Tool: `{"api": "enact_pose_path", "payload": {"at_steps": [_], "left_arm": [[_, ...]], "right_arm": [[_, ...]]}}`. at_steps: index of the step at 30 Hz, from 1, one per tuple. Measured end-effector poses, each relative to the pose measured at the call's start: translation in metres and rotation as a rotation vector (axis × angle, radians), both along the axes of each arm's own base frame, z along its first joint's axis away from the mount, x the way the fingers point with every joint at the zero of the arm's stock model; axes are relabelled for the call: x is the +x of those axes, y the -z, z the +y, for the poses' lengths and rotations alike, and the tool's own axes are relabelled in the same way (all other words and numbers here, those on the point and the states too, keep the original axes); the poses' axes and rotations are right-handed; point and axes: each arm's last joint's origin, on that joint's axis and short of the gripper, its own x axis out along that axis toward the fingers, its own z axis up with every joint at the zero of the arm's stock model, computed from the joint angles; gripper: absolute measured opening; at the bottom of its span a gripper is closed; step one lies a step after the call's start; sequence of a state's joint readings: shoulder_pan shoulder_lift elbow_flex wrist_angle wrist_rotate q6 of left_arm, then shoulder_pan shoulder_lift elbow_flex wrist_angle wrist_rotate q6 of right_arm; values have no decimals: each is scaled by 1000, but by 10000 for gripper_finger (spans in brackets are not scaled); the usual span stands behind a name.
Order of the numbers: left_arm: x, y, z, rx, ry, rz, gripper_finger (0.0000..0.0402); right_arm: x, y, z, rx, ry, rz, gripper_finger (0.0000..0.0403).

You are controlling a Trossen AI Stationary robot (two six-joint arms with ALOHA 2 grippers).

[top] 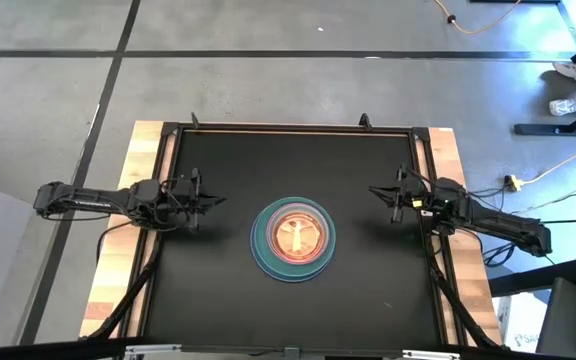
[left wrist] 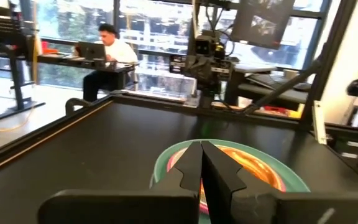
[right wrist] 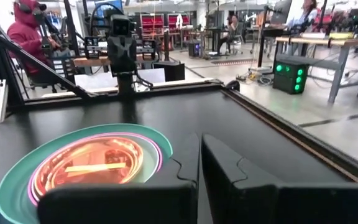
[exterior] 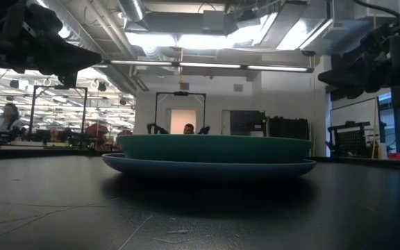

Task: Stack plastic plates
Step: Return to Home Position

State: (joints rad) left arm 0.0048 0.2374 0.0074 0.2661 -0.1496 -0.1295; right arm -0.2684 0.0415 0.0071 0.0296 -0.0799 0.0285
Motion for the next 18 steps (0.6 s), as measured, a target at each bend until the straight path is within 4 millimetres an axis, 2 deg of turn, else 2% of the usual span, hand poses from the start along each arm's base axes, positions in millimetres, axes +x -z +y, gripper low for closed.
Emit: {"api": "enact_pose_path", "payload": {"at_steps": [7,11,18], "left_arm": [[-9,7,5,13,-49,67,4],[-15,3,5,12,-5,3,4],[-13,6,6,-19,-21,41,4]], "right_arm": [[0,0,0,-10,1,3,14],[0,0,0,-7,1,2,14],[0,0,0,-7,7,3,14]]}}
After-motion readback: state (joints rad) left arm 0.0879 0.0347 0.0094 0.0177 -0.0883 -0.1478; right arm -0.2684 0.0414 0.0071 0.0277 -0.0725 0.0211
